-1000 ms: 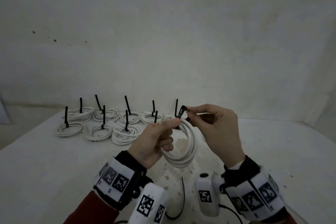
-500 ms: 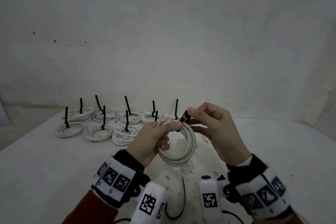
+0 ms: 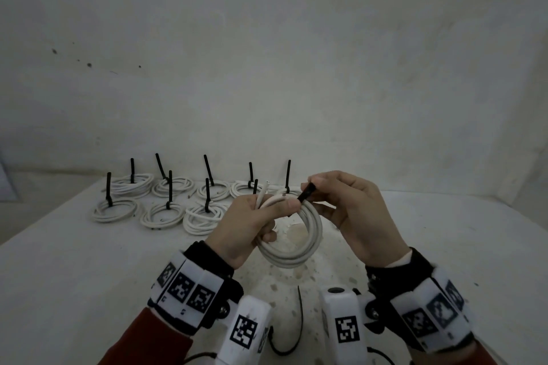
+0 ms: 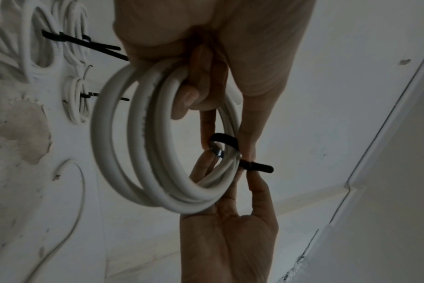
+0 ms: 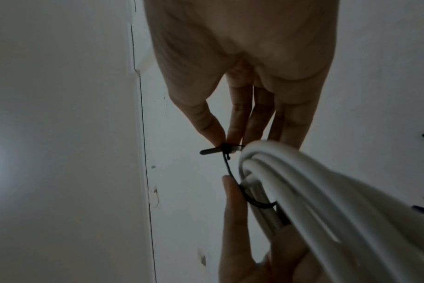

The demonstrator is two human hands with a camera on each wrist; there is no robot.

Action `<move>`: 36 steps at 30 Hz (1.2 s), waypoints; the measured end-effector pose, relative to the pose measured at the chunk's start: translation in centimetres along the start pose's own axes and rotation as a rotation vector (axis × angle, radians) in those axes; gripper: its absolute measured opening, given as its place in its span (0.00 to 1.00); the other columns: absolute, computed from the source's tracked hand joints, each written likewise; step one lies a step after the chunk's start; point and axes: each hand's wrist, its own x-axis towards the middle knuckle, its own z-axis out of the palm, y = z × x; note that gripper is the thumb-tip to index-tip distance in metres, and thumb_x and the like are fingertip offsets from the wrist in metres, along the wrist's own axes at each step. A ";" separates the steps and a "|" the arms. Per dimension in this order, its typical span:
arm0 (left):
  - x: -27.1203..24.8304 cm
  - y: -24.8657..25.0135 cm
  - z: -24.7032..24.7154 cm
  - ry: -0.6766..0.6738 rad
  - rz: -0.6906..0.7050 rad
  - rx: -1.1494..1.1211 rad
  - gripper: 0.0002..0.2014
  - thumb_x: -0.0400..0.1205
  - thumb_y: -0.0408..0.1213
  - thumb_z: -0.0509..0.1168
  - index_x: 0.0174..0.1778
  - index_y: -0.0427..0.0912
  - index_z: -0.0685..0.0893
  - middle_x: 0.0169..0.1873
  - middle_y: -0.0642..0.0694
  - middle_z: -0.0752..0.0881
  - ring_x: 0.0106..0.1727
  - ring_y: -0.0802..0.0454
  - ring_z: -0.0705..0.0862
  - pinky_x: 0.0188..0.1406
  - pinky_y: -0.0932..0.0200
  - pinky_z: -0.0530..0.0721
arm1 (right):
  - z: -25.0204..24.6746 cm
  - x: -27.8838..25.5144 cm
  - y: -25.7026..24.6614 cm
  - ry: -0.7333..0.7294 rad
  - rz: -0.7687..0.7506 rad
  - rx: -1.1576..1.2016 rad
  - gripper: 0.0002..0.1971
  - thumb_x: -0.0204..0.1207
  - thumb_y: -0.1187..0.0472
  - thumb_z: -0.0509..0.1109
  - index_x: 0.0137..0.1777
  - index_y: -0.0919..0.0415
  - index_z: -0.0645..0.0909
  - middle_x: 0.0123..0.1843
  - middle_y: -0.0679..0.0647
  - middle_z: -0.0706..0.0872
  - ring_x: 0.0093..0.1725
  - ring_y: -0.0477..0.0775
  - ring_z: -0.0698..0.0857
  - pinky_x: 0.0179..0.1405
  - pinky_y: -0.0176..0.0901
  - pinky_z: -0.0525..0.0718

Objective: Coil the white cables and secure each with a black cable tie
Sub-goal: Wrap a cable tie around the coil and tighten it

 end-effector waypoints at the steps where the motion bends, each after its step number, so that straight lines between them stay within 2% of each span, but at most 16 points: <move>1: 0.0 0.0 0.0 0.002 0.024 0.025 0.08 0.62 0.40 0.81 0.26 0.45 0.88 0.19 0.53 0.71 0.17 0.60 0.62 0.17 0.67 0.65 | 0.0 0.0 -0.1 -0.003 0.028 0.029 0.04 0.75 0.71 0.68 0.42 0.69 0.85 0.40 0.64 0.88 0.39 0.56 0.86 0.44 0.46 0.87; 3: -0.1 0.1 0.0 0.011 0.081 0.095 0.07 0.63 0.39 0.82 0.26 0.46 0.89 0.18 0.53 0.71 0.19 0.59 0.65 0.19 0.65 0.66 | -0.1 0.1 -0.2 -0.016 0.087 0.091 0.06 0.76 0.73 0.66 0.46 0.67 0.85 0.41 0.64 0.89 0.39 0.56 0.87 0.42 0.44 0.89; 7: -0.2 0.0 -0.1 0.041 0.154 0.149 0.07 0.62 0.44 0.79 0.29 0.46 0.90 0.25 0.43 0.70 0.26 0.53 0.66 0.22 0.62 0.67 | 0.0 0.3 -0.3 -0.026 0.159 0.176 0.11 0.77 0.74 0.62 0.53 0.65 0.83 0.39 0.62 0.90 0.38 0.53 0.89 0.41 0.42 0.89; 11: -0.4 0.4 -0.2 0.028 0.183 0.229 0.04 0.63 0.42 0.77 0.28 0.47 0.90 0.21 0.49 0.76 0.24 0.54 0.70 0.23 0.63 0.69 | 0.0 0.4 0.0 -0.024 0.232 0.267 0.09 0.76 0.72 0.62 0.53 0.65 0.80 0.37 0.60 0.89 0.36 0.54 0.88 0.37 0.41 0.88; 14: -0.3 0.4 -1.1 0.107 0.320 0.420 0.10 0.64 0.45 0.82 0.33 0.46 0.90 0.20 0.45 0.79 0.23 0.48 0.74 0.27 0.61 0.72 | -0.5 0.5 -0.2 -0.009 0.202 0.049 0.06 0.74 0.68 0.70 0.50 0.63 0.81 0.44 0.60 0.91 0.39 0.54 0.88 0.47 0.44 0.87; 15: -0.3 0.5 -1.3 0.152 0.378 0.503 0.11 0.65 0.45 0.81 0.33 0.45 0.89 0.17 0.50 0.76 0.21 0.53 0.71 0.27 0.64 0.69 | -0.7 0.5 -0.3 -0.002 0.193 -0.098 0.05 0.74 0.63 0.72 0.47 0.62 0.82 0.43 0.58 0.90 0.37 0.53 0.86 0.47 0.46 0.86; 16: -0.4 0.5 -1.4 0.198 0.434 0.579 0.10 0.66 0.44 0.80 0.34 0.43 0.89 0.14 0.56 0.72 0.19 0.59 0.67 0.25 0.69 0.65 | -0.8 0.4 -0.4 -0.005 0.196 -0.240 0.09 0.73 0.55 0.73 0.44 0.62 0.84 0.40 0.56 0.89 0.34 0.52 0.83 0.44 0.47 0.84; 18: -0.7 0.8 -1.2 0.257 0.520 0.687 0.07 0.68 0.36 0.80 0.36 0.42 0.89 0.11 0.60 0.71 0.16 0.62 0.66 0.20 0.75 0.60 | -0.7 0.2 -0.5 -0.061 0.235 -0.431 0.17 0.74 0.45 0.71 0.40 0.61 0.87 0.34 0.54 0.86 0.29 0.50 0.77 0.34 0.42 0.77; 21: -0.8 1.0 -1.0 0.306 0.602 0.771 0.07 0.67 0.34 0.80 0.38 0.44 0.90 0.15 0.67 0.75 0.17 0.66 0.70 0.19 0.77 0.62 | 0.1 -0.3 -0.2 -0.136 0.244 -0.431 0.15 0.78 0.51 0.69 0.39 0.62 0.89 0.31 0.51 0.83 0.28 0.48 0.72 0.30 0.37 0.69; 23: -0.5 0.8 -1.1 0.342 0.617 0.766 0.08 0.67 0.35 0.81 0.38 0.45 0.90 0.18 0.69 0.78 0.19 0.69 0.73 0.20 0.80 0.63 | 0.4 -0.4 0.1 -0.128 0.232 -0.414 0.12 0.78 0.53 0.70 0.37 0.58 0.89 0.35 0.47 0.82 0.31 0.47 0.70 0.33 0.37 0.68; 25: -0.4 0.6 -1.2 0.364 0.632 0.750 0.08 0.66 0.37 0.81 0.38 0.45 0.90 0.21 0.67 0.82 0.20 0.70 0.74 0.21 0.80 0.64 | 0.7 -0.5 0.3 -0.121 0.237 -0.424 0.11 0.76 0.52 0.71 0.37 0.56 0.89 0.38 0.42 0.84 0.33 0.41 0.75 0.39 0.37 0.68; 27: -0.4 0.5 -1.2 0.372 0.641 0.749 0.10 0.66 0.45 0.81 0.37 0.47 0.90 0.24 0.60 0.85 0.20 0.66 0.74 0.21 0.78 0.64 | 1.0 -0.7 0.4 -0.122 0.242 -0.382 0.10 0.77 0.54 0.70 0.39 0.57 0.88 0.36 0.36 0.87 0.28 0.28 0.78 0.38 0.32 0.71; 29: -0.3 0.3 -1.4 0.387 0.639 0.728 0.10 0.66 0.48 0.80 0.36 0.49 0.90 0.26 0.57 0.87 0.21 0.63 0.75 0.21 0.74 0.66 | 1.1 -0.7 0.3 -0.112 0.236 -0.358 0.11 0.79 0.56 0.68 0.38 0.59 0.86 0.32 0.33 0.86 0.25 0.25 0.76 0.38 0.30 0.71; 32: -0.3 0.3 -1.3 0.413 0.608 0.659 0.10 0.65 0.52 0.77 0.35 0.52 0.89 0.26 0.55 0.87 0.24 0.58 0.81 0.21 0.65 0.74 | 1.3 -0.8 0.3 -0.087 0.231 -0.344 0.15 0.78 0.57 0.67 0.30 0.55 0.84 0.31 0.32 0.85 0.37 0.34 0.76 0.47 0.40 0.65; 34: -0.4 0.2 -1.0 0.415 0.582 0.628 0.10 0.65 0.55 0.73 0.35 0.54 0.89 0.28 0.54 0.88 0.29 0.52 0.86 0.28 0.53 0.83 | 1.6 -0.9 0.5 -0.059 0.247 -0.316 0.17 0.77 0.57 0.67 0.26 0.54 0.83 0.30 0.32 0.83 0.40 0.41 0.71 0.47 0.41 0.64; 36: -0.3 0.1 -0.9 0.415 0.567 0.629 0.09 0.64 0.55 0.72 0.34 0.55 0.89 0.28 0.54 0.89 0.31 0.51 0.87 0.31 0.51 0.83 | 1.8 -1.0 0.7 -0.036 0.248 -0.300 0.18 0.76 0.57 0.67 0.23 0.54 0.81 0.30 0.31 0.83 0.42 0.43 0.70 0.46 0.42 0.65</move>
